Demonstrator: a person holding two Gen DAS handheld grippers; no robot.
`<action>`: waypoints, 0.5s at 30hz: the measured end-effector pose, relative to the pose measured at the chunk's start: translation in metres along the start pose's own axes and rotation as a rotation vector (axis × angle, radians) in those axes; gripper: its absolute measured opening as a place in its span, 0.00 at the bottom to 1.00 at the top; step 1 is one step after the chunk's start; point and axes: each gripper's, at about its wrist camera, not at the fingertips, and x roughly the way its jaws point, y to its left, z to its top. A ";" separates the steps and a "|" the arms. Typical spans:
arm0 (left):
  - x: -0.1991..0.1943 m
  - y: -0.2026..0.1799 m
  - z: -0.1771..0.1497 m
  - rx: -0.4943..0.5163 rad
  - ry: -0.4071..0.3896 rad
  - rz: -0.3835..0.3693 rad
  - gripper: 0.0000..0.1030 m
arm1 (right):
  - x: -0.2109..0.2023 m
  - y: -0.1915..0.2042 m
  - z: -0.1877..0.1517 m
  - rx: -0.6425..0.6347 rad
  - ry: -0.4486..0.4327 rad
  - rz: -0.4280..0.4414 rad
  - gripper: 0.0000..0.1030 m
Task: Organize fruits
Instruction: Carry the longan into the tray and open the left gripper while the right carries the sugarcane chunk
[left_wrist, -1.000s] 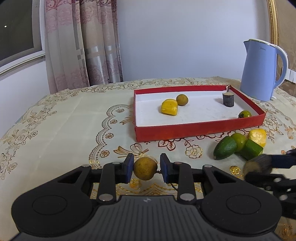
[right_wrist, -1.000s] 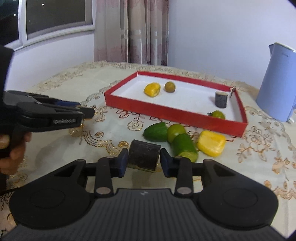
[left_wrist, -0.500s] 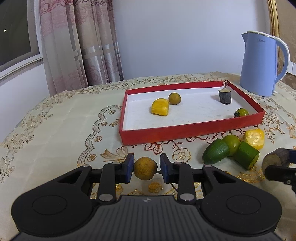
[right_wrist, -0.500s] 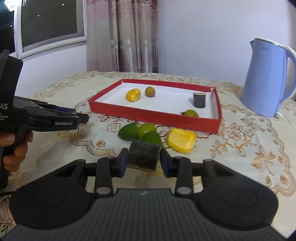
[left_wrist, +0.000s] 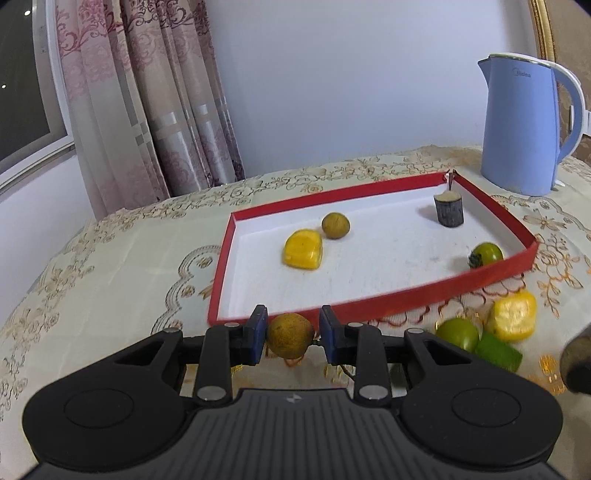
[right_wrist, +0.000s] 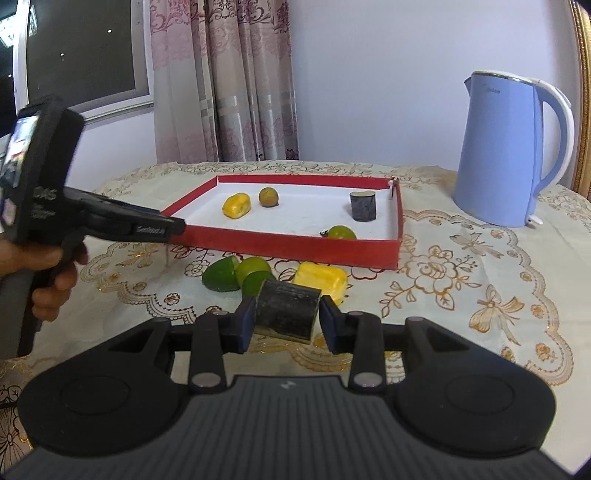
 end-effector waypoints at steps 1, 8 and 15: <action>0.003 -0.001 0.003 0.001 0.001 0.001 0.29 | 0.000 -0.001 0.000 0.002 -0.002 -0.001 0.34; 0.026 -0.012 0.025 0.019 -0.002 0.007 0.29 | 0.000 -0.003 0.001 0.004 -0.006 -0.008 0.34; 0.055 -0.023 0.046 0.026 0.014 -0.007 0.29 | -0.003 -0.007 0.004 0.005 -0.016 -0.030 0.34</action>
